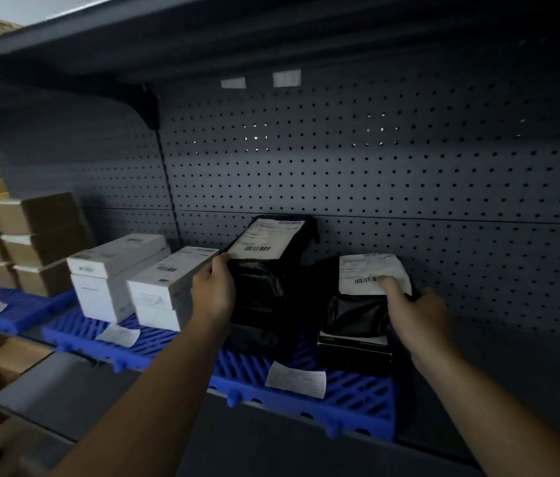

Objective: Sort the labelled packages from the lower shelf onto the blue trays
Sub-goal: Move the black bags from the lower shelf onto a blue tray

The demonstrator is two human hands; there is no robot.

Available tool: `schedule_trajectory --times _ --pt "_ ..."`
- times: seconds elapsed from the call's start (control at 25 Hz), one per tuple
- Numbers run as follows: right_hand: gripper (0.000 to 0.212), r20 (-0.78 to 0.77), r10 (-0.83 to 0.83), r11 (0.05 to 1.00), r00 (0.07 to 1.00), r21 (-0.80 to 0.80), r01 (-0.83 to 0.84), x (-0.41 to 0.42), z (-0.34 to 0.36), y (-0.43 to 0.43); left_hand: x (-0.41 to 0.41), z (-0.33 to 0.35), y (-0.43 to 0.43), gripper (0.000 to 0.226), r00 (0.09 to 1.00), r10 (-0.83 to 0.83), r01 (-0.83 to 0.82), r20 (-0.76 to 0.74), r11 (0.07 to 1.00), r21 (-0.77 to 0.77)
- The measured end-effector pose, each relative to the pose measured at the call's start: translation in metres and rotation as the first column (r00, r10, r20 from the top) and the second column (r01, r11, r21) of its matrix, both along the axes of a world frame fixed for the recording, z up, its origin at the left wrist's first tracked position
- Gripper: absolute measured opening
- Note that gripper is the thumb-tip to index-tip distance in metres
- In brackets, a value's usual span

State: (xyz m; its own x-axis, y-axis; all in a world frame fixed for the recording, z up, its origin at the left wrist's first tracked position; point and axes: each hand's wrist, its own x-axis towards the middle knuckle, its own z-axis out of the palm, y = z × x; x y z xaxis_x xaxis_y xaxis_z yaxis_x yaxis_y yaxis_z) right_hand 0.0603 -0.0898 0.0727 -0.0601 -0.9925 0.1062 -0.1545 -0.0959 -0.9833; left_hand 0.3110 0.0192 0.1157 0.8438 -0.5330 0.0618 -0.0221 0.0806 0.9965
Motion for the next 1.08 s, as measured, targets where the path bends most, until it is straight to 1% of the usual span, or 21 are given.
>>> schedule_trajectory --times 0.08,0.2,0.28,0.4,0.48,0.6,0.72,0.84,0.96,1.08 --pt "0.063 -0.084 -0.052 0.999 0.995 -0.007 0.052 0.003 -0.003 0.003 0.003 0.002 -0.003 0.045 0.999 -0.017 0.016 0.038 1.0 0.016" --pt "0.082 -0.211 -0.11 0.994 0.971 -0.017 0.109 0.01 -0.005 0.009 0.011 0.001 -0.004 0.044 0.993 0.007 -0.012 0.12 0.999 0.039" --pt "0.086 -0.25 -0.117 0.993 0.961 -0.036 0.112 0.014 -0.007 0.014 0.018 -0.002 -0.002 0.038 0.986 0.013 -0.022 0.164 0.998 0.052" --pt "0.076 -0.303 -0.116 0.993 0.946 -0.056 0.104 0.012 -0.011 0.017 0.025 -0.008 0.0 0.03 0.984 -0.018 0.005 0.177 0.997 0.076" --pt "0.067 -0.299 -0.087 0.996 0.95 -0.052 0.075 0.009 -0.013 0.017 0.025 -0.011 0.004 0.032 0.979 -0.033 0.017 0.203 0.996 0.083" --pt "0.048 -0.152 -0.027 0.999 0.988 -0.035 0.022 0.007 -0.016 0.017 0.018 -0.016 0.009 0.034 0.934 -0.032 -0.03 0.355 0.985 0.169" --pt "0.037 -0.08 -0.021 0.999 0.997 -0.041 0.018 0.006 -0.018 0.018 0.013 -0.017 0.009 0.034 0.913 -0.039 -0.03 0.406 0.986 0.161" --pt "0.033 -0.056 -0.027 0.999 0.998 -0.044 0.025 0.005 -0.018 0.019 0.017 -0.014 0.007 0.032 0.904 -0.029 -0.037 0.427 0.989 0.146" --pt "0.039 -0.072 -0.029 0.999 0.997 -0.039 0.026 0.005 -0.018 0.018 0.018 -0.017 0.007 0.031 0.897 -0.019 -0.051 0.442 0.988 0.147" --pt "0.039 -0.09 -0.027 0.999 0.996 -0.03 0.024 0.006 -0.019 0.018 0.019 -0.021 0.008 0.031 0.91 -0.045 -0.021 0.412 0.988 0.154"
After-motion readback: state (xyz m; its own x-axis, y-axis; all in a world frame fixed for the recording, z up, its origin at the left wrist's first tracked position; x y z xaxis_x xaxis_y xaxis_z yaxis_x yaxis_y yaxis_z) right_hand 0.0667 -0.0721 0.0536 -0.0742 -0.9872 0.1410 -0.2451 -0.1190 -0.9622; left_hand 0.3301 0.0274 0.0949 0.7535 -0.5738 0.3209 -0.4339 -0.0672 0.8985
